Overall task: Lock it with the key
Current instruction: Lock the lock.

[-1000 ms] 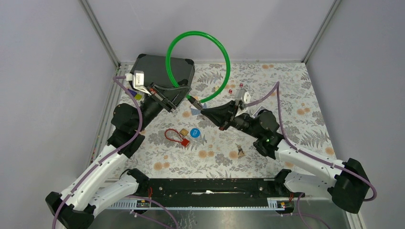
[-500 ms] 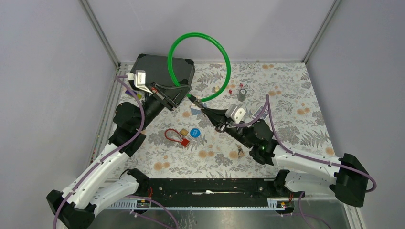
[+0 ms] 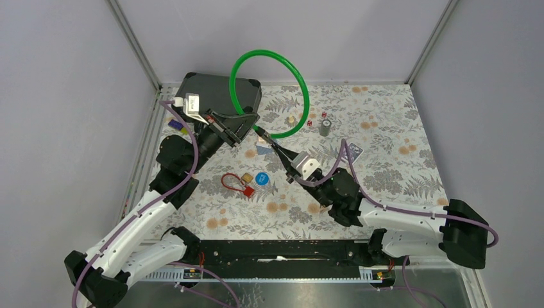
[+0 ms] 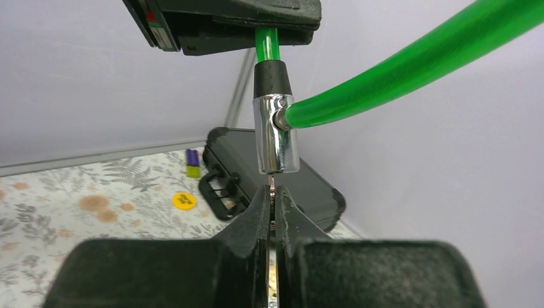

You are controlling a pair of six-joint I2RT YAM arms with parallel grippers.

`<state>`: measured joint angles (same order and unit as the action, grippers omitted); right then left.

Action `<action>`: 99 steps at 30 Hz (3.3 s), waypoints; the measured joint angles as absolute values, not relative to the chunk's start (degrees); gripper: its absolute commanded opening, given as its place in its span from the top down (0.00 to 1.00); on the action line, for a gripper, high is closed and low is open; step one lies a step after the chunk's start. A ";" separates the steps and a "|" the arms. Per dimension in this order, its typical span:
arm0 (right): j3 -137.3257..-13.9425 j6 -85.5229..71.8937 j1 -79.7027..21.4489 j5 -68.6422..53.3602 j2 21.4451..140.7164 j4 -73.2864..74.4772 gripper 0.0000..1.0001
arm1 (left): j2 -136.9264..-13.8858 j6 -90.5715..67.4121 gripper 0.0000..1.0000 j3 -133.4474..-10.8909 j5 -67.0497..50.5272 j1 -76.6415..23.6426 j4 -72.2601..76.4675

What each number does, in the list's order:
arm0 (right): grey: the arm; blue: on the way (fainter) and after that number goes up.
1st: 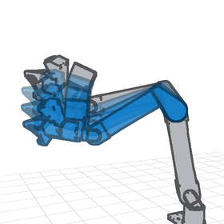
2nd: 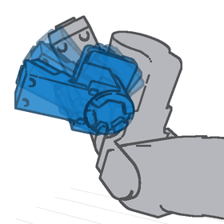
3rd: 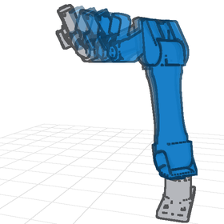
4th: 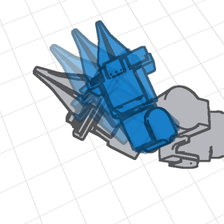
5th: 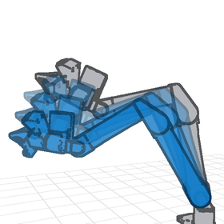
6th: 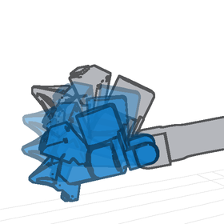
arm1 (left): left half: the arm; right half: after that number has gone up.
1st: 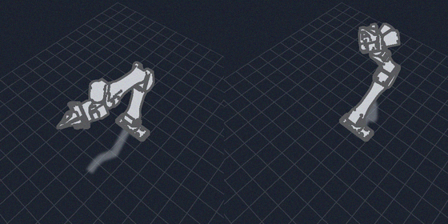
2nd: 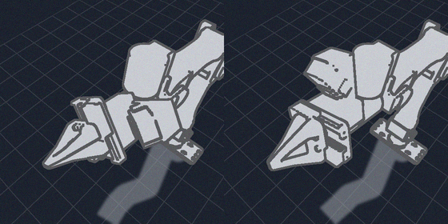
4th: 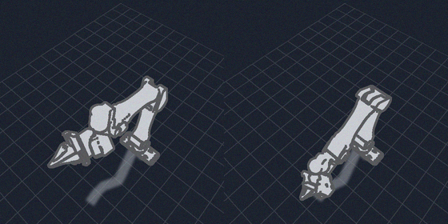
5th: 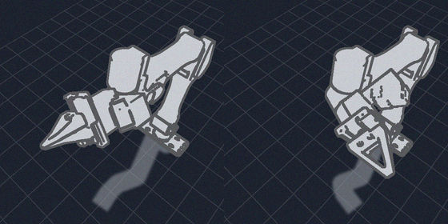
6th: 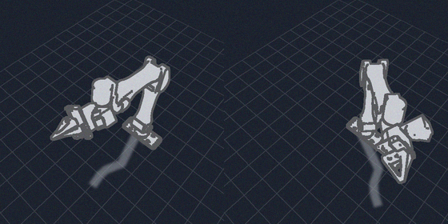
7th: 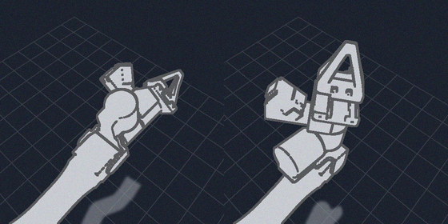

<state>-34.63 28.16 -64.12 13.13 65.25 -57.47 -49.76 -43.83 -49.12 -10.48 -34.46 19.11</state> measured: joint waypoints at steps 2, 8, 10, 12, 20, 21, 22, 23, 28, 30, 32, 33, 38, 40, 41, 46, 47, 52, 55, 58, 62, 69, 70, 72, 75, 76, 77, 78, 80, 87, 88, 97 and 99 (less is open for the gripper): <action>-34.68 30.79 -64.97 15.22 66.22 -58.72 1.00 | -49.80 -43.83 1.00 -49.12 -9.74 -34.72 18.96; -35.86 37.36 -66.48 20.16 69.34 -61.08 1.00 | -50.00 -43.81 1.00 -49.12 -7.03 -35.05 18.39; -35.86 37.87 -66.65 20.64 69.54 -61.06 0.95 | -50.00 -43.81 1.00 -49.12 -6.52 -35.16 17.74; -35.86 37.36 -66.67 20.62 69.45 -60.60 0.78 | -50.00 -43.81 1.00 -49.12 -6.15 -35.24 17.54; -36.67 29.74 -65.87 18.72 65.45 -53.30 0.48 | -49.98 -44.91 1.00 -49.12 -6.90 -36.18 16.34; -36.73 28.69 -65.82 18.20 65.21 -52.86 0.48 | -49.98 -44.97 1.00 -49.12 -7.07 -36.18 16.32; -36.82 27.66 -65.82 17.72 65.06 -52.58 0.47 | -50.00 -45.06 1.00 -49.12 -7.20 -36.27 16.23; -36.91 26.76 -65.82 17.41 64.99 -52.40 0.46 | -50.00 -45.08 1.00 -49.12 -7.31 -36.32 16.14; -37.45 20.45 -65.82 17.34 64.75 -52.07 0.43 | -50.00 -45.08 1.00 -49.12 -7.68 -36.38 16.08; -37.52 17.74 -65.82 17.06 64.42 -52.07 0.42 | -49.98 -45.08 1.00 -49.12 -7.75 -36.38 16.08; -37.76 15.18 -65.82 16.88 64.12 -52.10 0.42 | -50.00 -45.08 1.00 -49.12 -7.77 -36.38 16.08; -37.98 13.89 -65.82 16.91 63.96 -52.12 0.42 | -50.00 -45.08 1.00 -49.12 -7.79 -36.38 16.08; -38.65 8.32 -65.76 17.12 63.37 -54.43 0.47 | -50.00 -45.08 1.00 -49.12 -8.01 -36.38 16.05; -38.70 7.05 -65.71 17.26 63.26 -55.86 0.55 | -49.98 -45.08 1.00 -49.12 -8.12 -36.38 16.05; -38.76 6.57 -65.67 17.39 63.20 -56.45 0.60 | -49.98 -45.08 1.00 -49.12 -8.14 -36.38 16.05; -39.46 5.58 -65.43 18.96 62.98 -58.65 1.00 | -49.76 -45.52 1.00 -49.12 -8.12 -36.38 16.53; -39.46 5.87 -65.47 19.07 62.85 -59.33 1.00 | -49.76 -45.58 1.00 -49.12 -8.16 -36.38 16.95; -40.07 8.08 -65.63 18.92 62.50 -60.29 1.00 | -49.23 -45.74 1.00 -49.12 -8.19 -36.73 18.15; -40.56 9.63 -65.65 18.48 61.67 -59.33 1.00 | -49.19 -45.89 1.00 -49.12 -8.43 -36.95 18.98; -40.69 10.72 -65.78 18.04 60.45 -58.06 1.00 | -49.19 -46.15 1.00 -49.12 -9.04 -37.30 19.49; -40.69 11.86 -65.95 17.19 58.39 -55.42 0.91 | -49.17 -46.57 1.00 -49.12 -10.09 -37.69 19.84; -39.13 13.50 -65.67 15.97 55.57 -54.22 0.44 | -49.17 -47.03 1.00 -49.12 -10.94 -37.30 19.16; -38.85 13.45 -65.49 15.90 54.76 -54.13 0.43 | -49.17 -46.96 1.00 -49.12 -10.76 -37.01 18.72; -38.68 13.45 -65.39 15.38 52.77 -52.95 0.42 | -49.19 -46.98 1.00 -49.12 -10.44 -36.75 17.61; -38.41 13.45 -65.39 13.58 50.39 -49.47 0.43 | -49.17 -46.96 1.00 -49.12 -10.26 -36.69 16.78; -38.26 13.45 -65.39 13.08 50.02 -48.34 0.44 | -49.15 -46.96 1.00 -49.12 -10.24 -36.69 16.51; -38.04 13.47 -65.39 12.47 49.74 -47.03 0.44 | -49.10 -46.96 1.00 -49.12 -10.24 -36.69 16.32; -37.93 13.50 -65.39 12.16 49.67 -45.67 0.45 | -49.10 -46.96 1.00 -49.12 -10.24 -36.69 16.21; -37.89 13.65 -65.34 11.20 49.93 -42.46 0.46 | -49.10 -46.96 1.00 -49.12 -10.24 -36.69 16.12; -37.89 15.66 -65.34 9.96 53.82 -35.92 0.49 | -49.10 -46.96 1.00 -49.12 -10.26 -36.69 16.12; -37.89 16.10 -65.34 10.04 54.35 -35.33 0.50 | -49.10 -46.96 1.00 -49.12 -10.26 -36.69 16.12; -37.91 18.98 -65.34 11.03 55.68 -34.37 0.61 | -49.10 -46.54 1.00 -49.12 -10.26 -36.69 15.90; -37.91 19.29 -65.34 11.05 55.68 -34.37 0.64 | -49.10 -46.50 1.00 -49.12 -10.28 -36.69 15.90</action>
<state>-37.91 19.29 -65.34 11.05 55.68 -34.37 -49.10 -46.50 -49.12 -10.28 -36.69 15.90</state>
